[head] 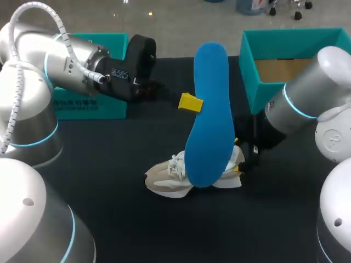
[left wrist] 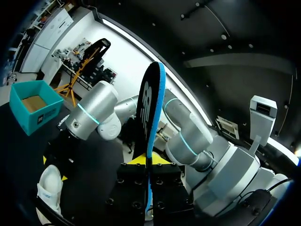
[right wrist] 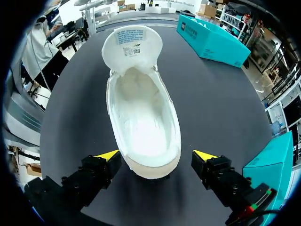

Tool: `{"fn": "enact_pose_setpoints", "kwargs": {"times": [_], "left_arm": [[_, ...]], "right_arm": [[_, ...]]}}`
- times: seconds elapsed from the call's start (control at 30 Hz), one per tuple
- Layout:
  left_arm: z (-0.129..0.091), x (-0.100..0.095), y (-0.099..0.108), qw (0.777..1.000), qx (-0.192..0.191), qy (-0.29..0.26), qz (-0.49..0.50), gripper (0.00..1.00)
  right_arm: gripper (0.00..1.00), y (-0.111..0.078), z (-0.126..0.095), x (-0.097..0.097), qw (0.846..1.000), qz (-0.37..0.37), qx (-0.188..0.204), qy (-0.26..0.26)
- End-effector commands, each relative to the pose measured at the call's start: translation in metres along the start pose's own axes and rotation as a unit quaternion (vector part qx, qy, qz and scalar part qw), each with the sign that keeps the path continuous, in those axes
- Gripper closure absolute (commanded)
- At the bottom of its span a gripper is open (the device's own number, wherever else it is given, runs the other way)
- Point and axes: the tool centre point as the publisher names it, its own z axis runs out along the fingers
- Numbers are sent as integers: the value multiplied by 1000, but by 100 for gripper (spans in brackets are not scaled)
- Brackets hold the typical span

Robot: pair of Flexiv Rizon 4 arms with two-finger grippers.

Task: Take the shoe out of the shoebox, open the shoe tongue, remove and reinsert the insole, then place the shoe into the shoebox

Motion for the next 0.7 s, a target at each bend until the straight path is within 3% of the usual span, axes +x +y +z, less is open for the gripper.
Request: {"fn": "enact_pose_setpoints", "kwargs": {"times": [0.03,0.37,0.5,0.7], "left_arm": [[1,0,0,1000,0,-1,0,100],[1,0,0,1000,0,-1,0,100],[1,0,0,1000,0,-1,0,100],[1,0,0,1000,0,-1,0,100]], "right_arm": [[0,3,-2,4,993,1,118,-8],[0,3,-2,4,993,1,118,-8],[0,6,-5,8,989,-23,143,-9],[0,10,-13,14,989,-34,145,-1]]}}
